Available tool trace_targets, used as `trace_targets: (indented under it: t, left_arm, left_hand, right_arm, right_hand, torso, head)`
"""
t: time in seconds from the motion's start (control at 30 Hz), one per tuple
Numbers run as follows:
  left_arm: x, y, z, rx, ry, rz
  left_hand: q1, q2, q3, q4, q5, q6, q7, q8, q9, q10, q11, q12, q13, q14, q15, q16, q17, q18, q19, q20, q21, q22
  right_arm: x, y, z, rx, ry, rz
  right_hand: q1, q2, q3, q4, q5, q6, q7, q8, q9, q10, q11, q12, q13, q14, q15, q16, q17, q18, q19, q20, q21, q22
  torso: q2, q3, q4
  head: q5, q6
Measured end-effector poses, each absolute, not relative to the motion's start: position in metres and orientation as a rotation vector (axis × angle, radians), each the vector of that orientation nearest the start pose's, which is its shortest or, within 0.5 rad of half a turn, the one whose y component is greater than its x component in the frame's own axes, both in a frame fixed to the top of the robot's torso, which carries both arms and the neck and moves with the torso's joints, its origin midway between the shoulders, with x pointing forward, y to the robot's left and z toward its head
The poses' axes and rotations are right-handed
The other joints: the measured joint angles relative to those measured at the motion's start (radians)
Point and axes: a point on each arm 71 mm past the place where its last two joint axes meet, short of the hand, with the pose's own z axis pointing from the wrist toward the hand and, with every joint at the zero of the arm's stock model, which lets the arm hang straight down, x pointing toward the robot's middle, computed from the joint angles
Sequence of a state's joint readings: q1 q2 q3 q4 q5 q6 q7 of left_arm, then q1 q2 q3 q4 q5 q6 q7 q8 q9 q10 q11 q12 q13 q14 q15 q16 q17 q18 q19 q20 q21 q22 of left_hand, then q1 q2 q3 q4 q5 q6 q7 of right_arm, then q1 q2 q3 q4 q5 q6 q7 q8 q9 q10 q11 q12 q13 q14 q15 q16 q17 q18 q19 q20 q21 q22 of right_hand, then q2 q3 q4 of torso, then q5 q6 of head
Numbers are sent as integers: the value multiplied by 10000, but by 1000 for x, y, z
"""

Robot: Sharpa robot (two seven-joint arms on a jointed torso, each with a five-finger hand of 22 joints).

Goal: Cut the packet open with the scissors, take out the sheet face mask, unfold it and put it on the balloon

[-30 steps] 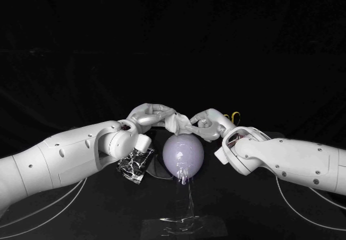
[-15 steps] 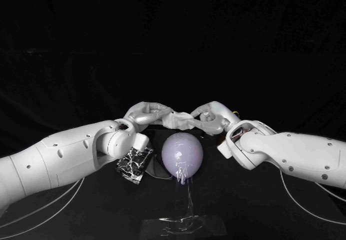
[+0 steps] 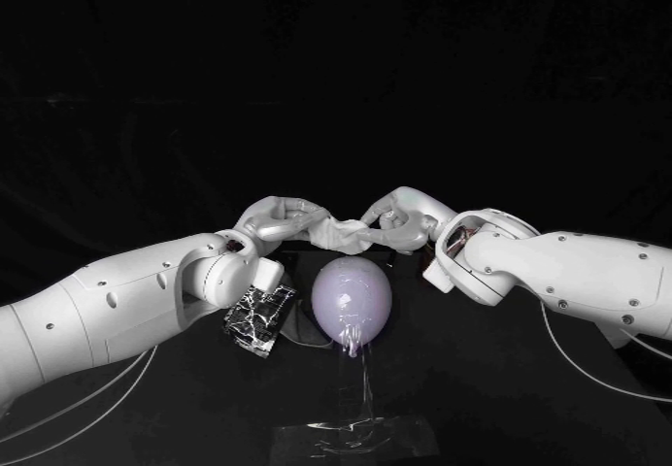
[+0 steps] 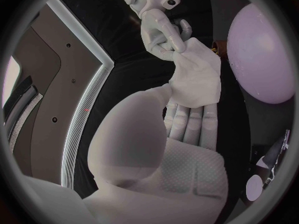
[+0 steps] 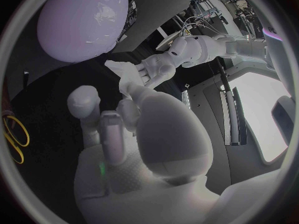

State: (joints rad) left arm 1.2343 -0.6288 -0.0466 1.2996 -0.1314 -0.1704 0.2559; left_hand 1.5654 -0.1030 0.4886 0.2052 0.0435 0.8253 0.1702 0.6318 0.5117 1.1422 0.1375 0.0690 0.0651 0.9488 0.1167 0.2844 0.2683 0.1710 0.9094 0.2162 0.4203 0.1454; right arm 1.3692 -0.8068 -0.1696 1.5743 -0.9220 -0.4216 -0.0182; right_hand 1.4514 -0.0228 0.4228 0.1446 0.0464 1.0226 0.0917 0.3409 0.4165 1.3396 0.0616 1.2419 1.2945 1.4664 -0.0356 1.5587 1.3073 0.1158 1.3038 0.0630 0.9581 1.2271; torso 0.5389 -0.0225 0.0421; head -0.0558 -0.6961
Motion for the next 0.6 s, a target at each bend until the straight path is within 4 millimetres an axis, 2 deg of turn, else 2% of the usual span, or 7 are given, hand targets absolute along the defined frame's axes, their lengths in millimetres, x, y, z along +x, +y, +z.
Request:
trace_targets:
  t: [0.6]
  left_arm:
    - [531,157,-182,-9728,16242,-15486]
  left_hand:
    - [-54,-54,31,-86,13,89,14,-119,1,35,-35,0,1,4,-4,0,41,-16,56,-55,117,77]
  right_arm:
    - [491,-173,-137,1517,17105,9374]
  right_hand:
    - [-67,-66,55,-55,-7,0,-2,1,0,5,-26,-58,-4,-34,-38,4,9,-10,-2,1,0,20]
  torso:
    - [-2,2,-5]
  head:
    - [23,-35]
